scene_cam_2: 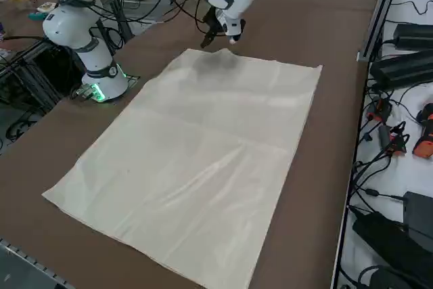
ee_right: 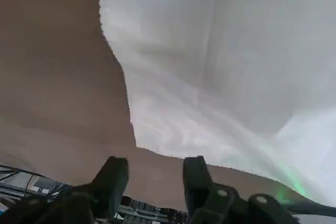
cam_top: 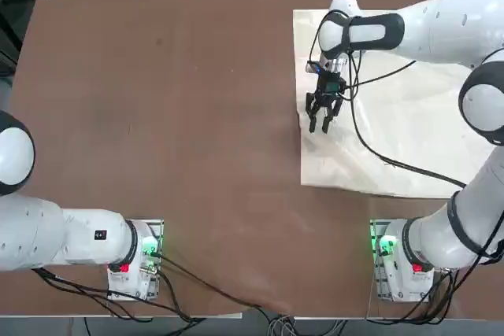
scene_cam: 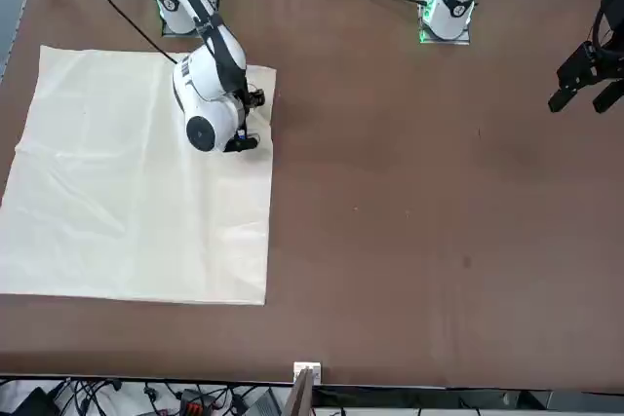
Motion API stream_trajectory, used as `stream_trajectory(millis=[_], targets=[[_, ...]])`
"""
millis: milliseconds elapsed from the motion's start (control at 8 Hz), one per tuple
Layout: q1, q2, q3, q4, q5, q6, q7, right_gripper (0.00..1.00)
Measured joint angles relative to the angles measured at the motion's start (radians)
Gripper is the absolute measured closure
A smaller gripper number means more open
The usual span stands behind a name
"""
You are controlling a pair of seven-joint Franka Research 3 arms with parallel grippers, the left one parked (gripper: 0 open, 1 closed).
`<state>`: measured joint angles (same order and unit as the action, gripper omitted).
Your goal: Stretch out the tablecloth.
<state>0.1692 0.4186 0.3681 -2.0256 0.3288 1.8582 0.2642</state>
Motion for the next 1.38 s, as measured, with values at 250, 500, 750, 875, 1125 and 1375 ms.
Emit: stream_trajectory(millis=[250, 500, 750, 875, 1125, 1375], targets=[[-0.002, -0.008, -0.004, 0.013, 0.004, 0.003, 0.002, 0.00], [-0.010, -0.013, -0.016, 0.052, 0.005, 0.004, 0.004, 0.00], [-0.025, -0.018, -0.065, 0.128, -0.027, 0.017, 0.004, 0.00], [-0.033, -0.020, -0.102, 0.193, -0.080, 0.019, 0.002, 0.00], [-0.070, -0.023, -0.151, 0.350, -0.186, 0.019, -0.001, 0.00], [-0.146, -0.029, -0.164, 0.489, -0.247, 0.016, -0.001, 0.00]])
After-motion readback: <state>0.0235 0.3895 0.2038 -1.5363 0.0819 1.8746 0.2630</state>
